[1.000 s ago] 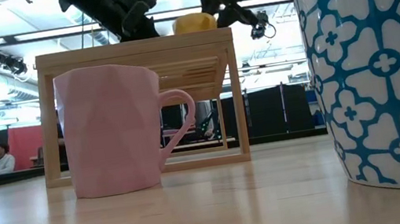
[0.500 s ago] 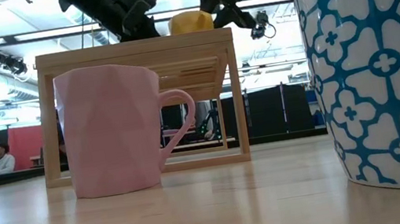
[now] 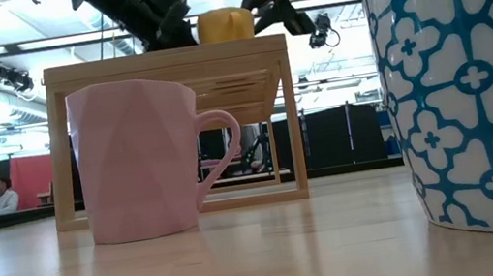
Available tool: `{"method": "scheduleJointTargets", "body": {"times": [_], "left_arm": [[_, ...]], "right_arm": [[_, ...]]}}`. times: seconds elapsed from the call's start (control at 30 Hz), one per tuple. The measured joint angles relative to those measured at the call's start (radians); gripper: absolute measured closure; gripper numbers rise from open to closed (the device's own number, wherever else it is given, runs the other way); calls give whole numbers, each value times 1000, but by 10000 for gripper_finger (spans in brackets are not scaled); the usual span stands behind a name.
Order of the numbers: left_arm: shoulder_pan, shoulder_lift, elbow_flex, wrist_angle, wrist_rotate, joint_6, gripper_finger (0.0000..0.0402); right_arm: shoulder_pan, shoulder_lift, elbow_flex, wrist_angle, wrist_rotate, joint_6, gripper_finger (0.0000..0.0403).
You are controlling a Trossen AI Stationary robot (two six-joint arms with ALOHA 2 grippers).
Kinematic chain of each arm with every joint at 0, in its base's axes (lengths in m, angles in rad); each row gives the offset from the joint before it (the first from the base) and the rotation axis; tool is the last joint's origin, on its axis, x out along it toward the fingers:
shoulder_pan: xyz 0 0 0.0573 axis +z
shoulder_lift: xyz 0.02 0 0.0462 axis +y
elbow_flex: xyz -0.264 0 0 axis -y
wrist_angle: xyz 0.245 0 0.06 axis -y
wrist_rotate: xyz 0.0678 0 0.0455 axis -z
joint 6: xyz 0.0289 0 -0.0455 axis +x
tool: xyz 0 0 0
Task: Place coffee mugs
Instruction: Put the yellow mug on the shelf
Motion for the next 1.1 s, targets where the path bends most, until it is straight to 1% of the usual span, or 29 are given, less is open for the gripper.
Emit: {"method": "scheduleJointTargets", "body": {"times": [0.13,0.4,0.57,0.63,0.83,0.93,1.03,1.1], "left_arm": [[3,-15,0,8,-9,0,175],[5,-51,0,-25,-20,1,175],[-5,-67,0,-76,-18,0,175],[-13,-75,-2,-125,-17,0,175],[-72,-78,-2,-206,-16,-27,175],[-108,-78,-2,-215,-16,-33,175],[-142,-78,-2,-201,-16,-34,175],[-159,-78,-2,-190,-16,-54,175]], "right_arm": [[0,0,0,-1,-6,3,272],[-31,0,0,-1,62,-6,273],[-44,0,0,0,74,-23,273],[-50,0,0,0,74,-29,273],[-65,-22,0,-1,84,-79,273],[-70,-41,0,-1,96,-84,273],[-70,-67,0,-11,99,-124,273],[-67,-88,0,-40,119,-162,273]]}}
